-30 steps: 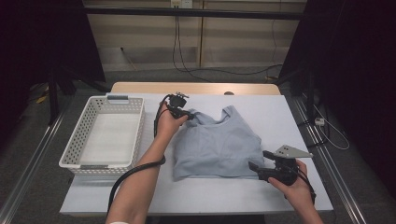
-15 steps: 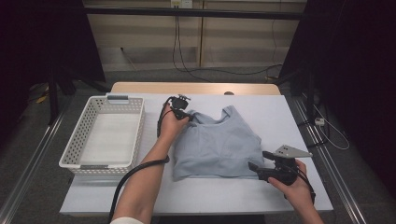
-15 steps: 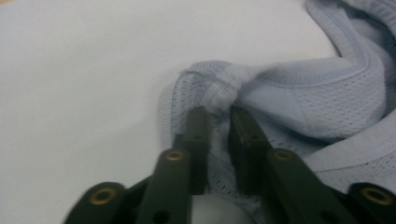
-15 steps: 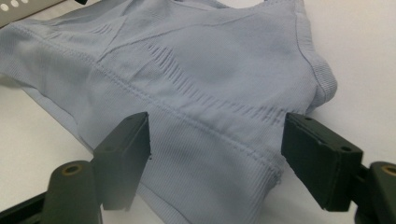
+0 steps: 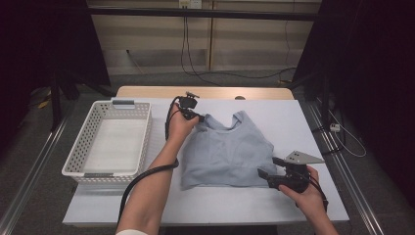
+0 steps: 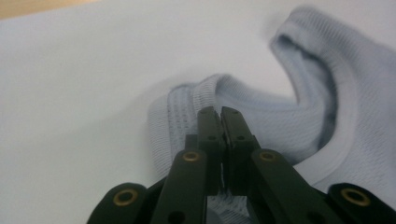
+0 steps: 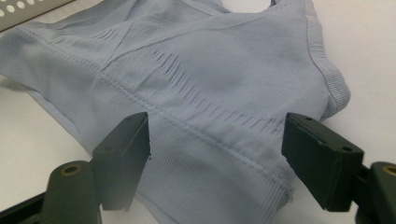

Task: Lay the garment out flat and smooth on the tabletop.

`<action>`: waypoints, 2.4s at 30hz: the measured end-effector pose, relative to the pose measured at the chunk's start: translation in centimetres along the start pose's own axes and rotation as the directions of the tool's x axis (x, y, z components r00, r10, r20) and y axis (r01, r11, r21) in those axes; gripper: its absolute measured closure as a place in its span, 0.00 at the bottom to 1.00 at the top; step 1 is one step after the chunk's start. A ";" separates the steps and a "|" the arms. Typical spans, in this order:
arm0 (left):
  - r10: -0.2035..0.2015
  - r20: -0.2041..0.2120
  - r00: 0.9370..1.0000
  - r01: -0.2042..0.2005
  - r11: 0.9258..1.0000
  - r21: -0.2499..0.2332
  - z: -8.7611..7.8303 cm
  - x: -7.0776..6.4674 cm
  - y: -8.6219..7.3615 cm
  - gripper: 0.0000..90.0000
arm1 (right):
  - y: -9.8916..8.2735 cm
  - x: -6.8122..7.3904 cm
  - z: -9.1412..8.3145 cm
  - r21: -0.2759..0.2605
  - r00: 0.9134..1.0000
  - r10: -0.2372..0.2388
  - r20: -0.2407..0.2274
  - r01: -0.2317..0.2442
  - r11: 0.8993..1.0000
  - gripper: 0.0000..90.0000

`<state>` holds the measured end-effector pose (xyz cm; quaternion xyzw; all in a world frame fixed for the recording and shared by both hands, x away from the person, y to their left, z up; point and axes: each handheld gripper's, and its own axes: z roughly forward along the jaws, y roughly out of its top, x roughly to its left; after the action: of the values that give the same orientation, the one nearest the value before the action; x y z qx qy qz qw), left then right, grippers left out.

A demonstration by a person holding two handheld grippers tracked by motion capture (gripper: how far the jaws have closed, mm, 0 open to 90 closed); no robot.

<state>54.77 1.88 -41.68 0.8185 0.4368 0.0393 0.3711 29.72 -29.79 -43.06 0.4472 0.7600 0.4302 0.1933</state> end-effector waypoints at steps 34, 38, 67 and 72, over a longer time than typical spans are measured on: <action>0.038 -0.013 0.999 -0.039 0.999 -0.029 -1.0 -0.9 0.1 0.46 | -0.6 -0.8 -0.3 0.010 0.998 0.018 0.066 -0.019 1.000 0.25; 0.040 -0.015 0.999 -0.041 0.999 -0.026 -1.4 -0.8 -0.1 0.43 | -0.5 -1.3 0.0 0.018 0.995 0.022 0.098 -0.024 1.000 0.30; 0.027 -0.026 0.999 -0.028 0.999 -0.020 -1.9 0.0 -1.8 0.34 | -1.5 -2.6 -0.3 0.123 0.994 0.010 0.109 -0.023 0.992 0.90; 0.021 -0.027 0.999 -0.021 1.000 -0.009 -2.1 0.1 -1.8 0.29 | -1.4 -2.1 -0.4 0.086 0.995 0.000 0.103 -0.009 0.996 0.55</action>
<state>52.79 3.72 -41.34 0.8207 0.4329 0.0565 0.3686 29.85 -32.12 -44.23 0.4786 0.7658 0.3736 0.2118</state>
